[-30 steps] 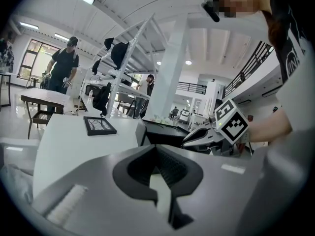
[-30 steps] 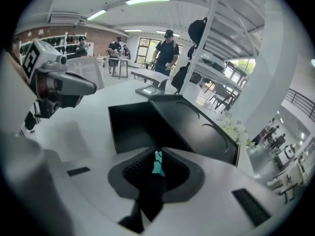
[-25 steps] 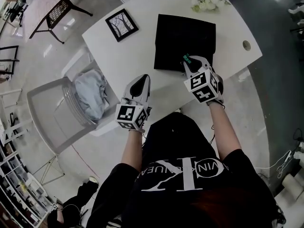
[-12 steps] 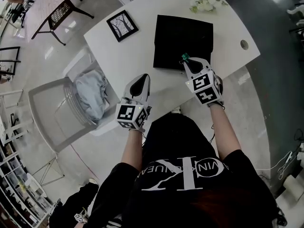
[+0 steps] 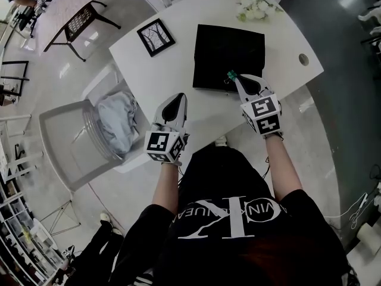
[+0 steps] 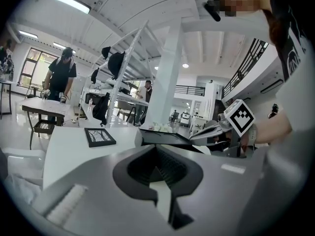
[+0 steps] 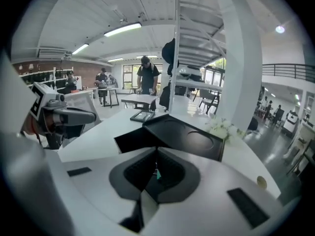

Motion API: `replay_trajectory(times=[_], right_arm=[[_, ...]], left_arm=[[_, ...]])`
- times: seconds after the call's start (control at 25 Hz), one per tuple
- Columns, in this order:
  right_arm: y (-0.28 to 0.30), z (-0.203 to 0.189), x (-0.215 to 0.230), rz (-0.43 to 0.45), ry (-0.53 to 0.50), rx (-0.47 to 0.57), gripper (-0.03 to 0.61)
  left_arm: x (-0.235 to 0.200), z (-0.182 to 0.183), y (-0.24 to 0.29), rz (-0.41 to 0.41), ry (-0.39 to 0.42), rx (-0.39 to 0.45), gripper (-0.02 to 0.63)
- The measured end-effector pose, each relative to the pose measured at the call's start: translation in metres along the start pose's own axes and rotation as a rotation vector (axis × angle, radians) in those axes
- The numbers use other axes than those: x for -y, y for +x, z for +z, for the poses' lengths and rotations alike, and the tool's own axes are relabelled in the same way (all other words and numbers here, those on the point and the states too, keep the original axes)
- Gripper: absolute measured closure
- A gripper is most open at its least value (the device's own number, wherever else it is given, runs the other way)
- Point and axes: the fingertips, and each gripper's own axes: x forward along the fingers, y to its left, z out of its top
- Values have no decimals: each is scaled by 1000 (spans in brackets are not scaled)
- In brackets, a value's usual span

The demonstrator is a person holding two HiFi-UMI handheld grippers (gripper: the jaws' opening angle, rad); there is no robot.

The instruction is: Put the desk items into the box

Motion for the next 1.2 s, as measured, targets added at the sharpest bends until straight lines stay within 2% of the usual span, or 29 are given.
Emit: replay_trajectory(times=[1.2], right_arm=[[-51, 26, 31, -90, 55, 194, 561]], left_arm=[[-6, 53, -2, 42, 56, 98, 603]])
